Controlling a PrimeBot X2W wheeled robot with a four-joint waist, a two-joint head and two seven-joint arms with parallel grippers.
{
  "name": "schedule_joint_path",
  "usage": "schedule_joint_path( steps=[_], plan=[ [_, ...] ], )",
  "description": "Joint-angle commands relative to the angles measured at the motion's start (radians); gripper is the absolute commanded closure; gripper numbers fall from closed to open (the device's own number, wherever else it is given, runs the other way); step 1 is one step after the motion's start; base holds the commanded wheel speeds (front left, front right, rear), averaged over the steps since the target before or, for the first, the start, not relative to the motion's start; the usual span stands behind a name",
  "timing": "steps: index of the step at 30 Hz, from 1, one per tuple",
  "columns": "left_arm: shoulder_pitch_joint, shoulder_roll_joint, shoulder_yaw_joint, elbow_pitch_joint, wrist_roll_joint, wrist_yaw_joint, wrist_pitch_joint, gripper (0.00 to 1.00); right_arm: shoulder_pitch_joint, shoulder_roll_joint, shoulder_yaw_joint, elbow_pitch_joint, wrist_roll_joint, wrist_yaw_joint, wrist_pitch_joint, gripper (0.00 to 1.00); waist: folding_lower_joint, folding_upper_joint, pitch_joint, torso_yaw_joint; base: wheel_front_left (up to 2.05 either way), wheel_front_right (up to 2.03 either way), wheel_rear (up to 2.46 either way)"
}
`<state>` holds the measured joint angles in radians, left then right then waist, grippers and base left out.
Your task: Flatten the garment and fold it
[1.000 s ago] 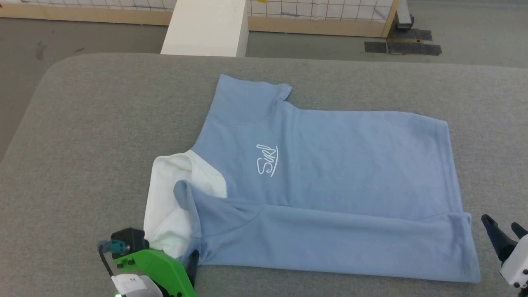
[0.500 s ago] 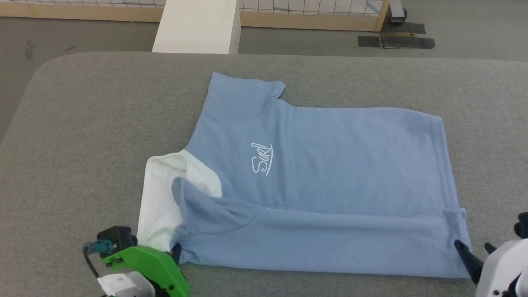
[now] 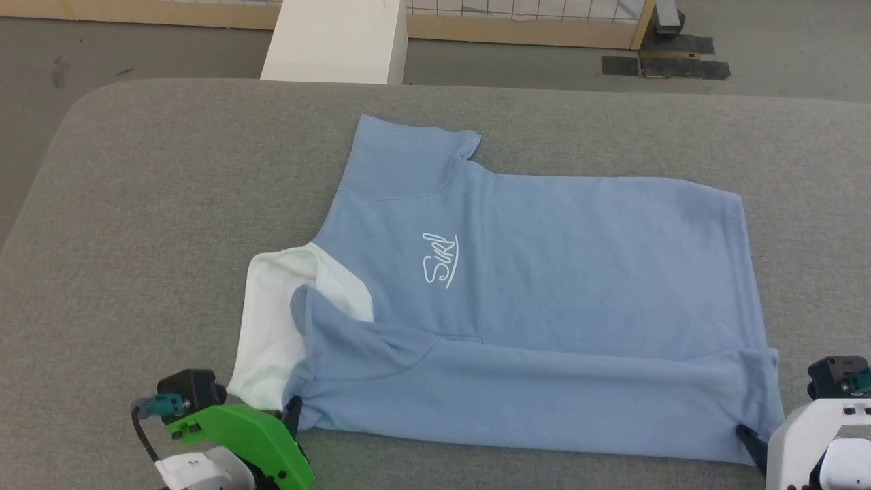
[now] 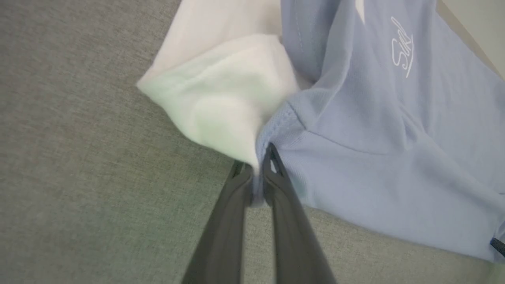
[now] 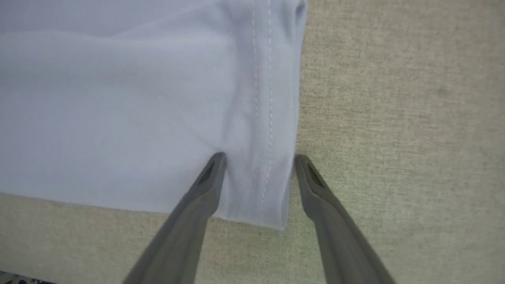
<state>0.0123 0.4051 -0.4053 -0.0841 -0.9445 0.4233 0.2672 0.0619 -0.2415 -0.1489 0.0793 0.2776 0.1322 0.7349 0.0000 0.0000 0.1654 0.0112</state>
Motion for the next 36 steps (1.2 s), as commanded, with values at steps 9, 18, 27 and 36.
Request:
schedule_joint_path(
  steps=[9,18,27,36],
  plan=[
    [0.079,0.053,0.051,-0.075,-0.034,0.059,0.038,1.00,0.055,-0.049,-0.026,-0.075,0.097,-0.002,0.095,1.00,0.0000,0.0000,-0.026,-0.001,0.00,0.00,0.00],
    [0.148,0.055,0.056,-0.133,-0.074,0.096,0.080,0.00,0.107,-0.018,-0.076,-0.151,0.112,-0.002,0.145,0.00,0.0000,0.0000,-0.037,-0.011,0.00,0.00,0.00],
    [0.011,0.091,0.093,-0.173,0.046,0.039,-0.060,0.00,-0.033,0.025,-0.153,-0.196,0.113,-0.002,-0.019,0.00,0.0000,0.0000,-0.042,-0.020,0.00,0.00,0.00],
    [-0.328,0.088,0.062,-0.033,0.184,-0.115,-0.205,0.00,-0.296,-0.019,-0.144,-0.103,0.038,-0.002,-0.143,0.00,0.0000,0.0000,0.038,-0.042,0.00,0.00,0.00]
  ],
)
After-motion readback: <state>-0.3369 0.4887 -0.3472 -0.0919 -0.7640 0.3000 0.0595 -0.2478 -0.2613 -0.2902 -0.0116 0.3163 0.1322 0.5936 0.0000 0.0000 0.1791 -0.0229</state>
